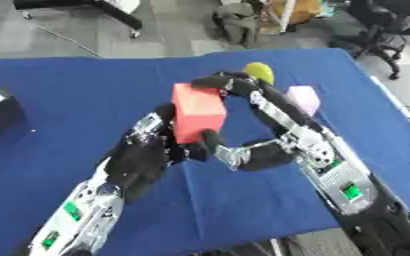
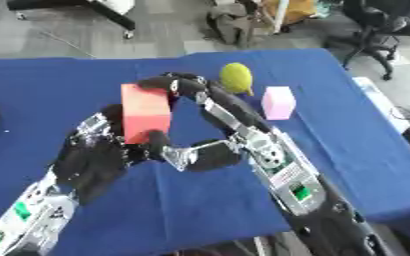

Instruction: Pick up the objects with one hand, pass them to the other hand, and then place them into the box on the other side of the table.

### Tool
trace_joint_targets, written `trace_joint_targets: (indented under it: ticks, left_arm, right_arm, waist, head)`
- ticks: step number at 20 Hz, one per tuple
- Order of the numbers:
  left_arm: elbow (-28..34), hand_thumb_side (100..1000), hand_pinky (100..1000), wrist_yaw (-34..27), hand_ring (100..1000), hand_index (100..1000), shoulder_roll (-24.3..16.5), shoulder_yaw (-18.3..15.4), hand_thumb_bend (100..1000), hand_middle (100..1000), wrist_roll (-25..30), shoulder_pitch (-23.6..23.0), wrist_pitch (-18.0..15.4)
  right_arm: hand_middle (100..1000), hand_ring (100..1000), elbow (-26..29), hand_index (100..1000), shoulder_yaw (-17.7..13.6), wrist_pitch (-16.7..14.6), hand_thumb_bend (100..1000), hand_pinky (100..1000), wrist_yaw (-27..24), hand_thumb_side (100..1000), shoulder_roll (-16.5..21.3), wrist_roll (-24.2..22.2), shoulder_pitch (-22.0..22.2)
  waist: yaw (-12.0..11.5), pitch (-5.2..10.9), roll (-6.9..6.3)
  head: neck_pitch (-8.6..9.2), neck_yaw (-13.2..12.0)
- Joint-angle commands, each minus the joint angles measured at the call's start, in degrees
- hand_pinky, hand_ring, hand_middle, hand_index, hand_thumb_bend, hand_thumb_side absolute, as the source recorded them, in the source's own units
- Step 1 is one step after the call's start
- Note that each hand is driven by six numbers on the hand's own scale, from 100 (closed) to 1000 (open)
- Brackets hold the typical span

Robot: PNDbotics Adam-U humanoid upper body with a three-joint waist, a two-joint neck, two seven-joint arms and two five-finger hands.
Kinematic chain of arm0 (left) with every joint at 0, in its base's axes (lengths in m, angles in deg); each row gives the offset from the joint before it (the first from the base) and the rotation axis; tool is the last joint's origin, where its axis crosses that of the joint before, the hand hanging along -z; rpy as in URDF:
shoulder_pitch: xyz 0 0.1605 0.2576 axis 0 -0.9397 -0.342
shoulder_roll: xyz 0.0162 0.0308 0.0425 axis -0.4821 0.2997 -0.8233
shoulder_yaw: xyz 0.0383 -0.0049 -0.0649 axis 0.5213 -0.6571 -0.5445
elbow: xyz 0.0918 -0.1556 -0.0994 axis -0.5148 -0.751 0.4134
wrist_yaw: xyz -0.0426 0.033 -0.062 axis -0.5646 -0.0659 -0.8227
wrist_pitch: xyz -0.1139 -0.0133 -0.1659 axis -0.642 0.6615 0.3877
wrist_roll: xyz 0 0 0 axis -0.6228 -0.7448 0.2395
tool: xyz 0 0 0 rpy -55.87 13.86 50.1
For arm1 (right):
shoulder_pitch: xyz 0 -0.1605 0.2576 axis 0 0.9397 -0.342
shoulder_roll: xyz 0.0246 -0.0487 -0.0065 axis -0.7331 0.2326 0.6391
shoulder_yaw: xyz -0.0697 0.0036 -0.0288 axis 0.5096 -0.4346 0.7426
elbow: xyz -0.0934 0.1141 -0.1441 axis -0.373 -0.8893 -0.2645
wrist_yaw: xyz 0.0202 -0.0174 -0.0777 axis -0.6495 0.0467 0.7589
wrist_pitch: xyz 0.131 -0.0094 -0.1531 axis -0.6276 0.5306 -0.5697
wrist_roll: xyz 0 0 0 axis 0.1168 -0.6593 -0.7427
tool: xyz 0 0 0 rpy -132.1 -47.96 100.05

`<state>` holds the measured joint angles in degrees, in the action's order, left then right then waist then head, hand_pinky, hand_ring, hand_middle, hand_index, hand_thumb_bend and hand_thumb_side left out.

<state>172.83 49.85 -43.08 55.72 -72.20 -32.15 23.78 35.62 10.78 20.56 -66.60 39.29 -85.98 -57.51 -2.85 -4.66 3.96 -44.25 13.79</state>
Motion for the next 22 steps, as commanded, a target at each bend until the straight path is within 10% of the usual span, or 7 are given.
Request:
trace_joint_targets:
  ticks: [1,22]
  left_arm:
    - [1.54,772,738,-0.37,644,703,0.71,0.08,203,515,1.26,0.81,-0.16]
    - [2.35,766,777,-0.74,793,813,0.66,-0.26,382,723,4.85,0.93,-1.64]
  right_arm:
    - [334,557,1.24,852,0.69,-0.08,100,687,-0.59,326,0.27,-0.18,-0.52]
    - [251,484,1.24,662,0.37,-0.53,100,618,-5.59,444,1.83,5.37,1.33]
  waist:
    - [0.07,0.69,-0.12]
    - [-0.20,0.69,-0.03]
  head:
    - [0.13,0.21]
    - [0.13,0.65]
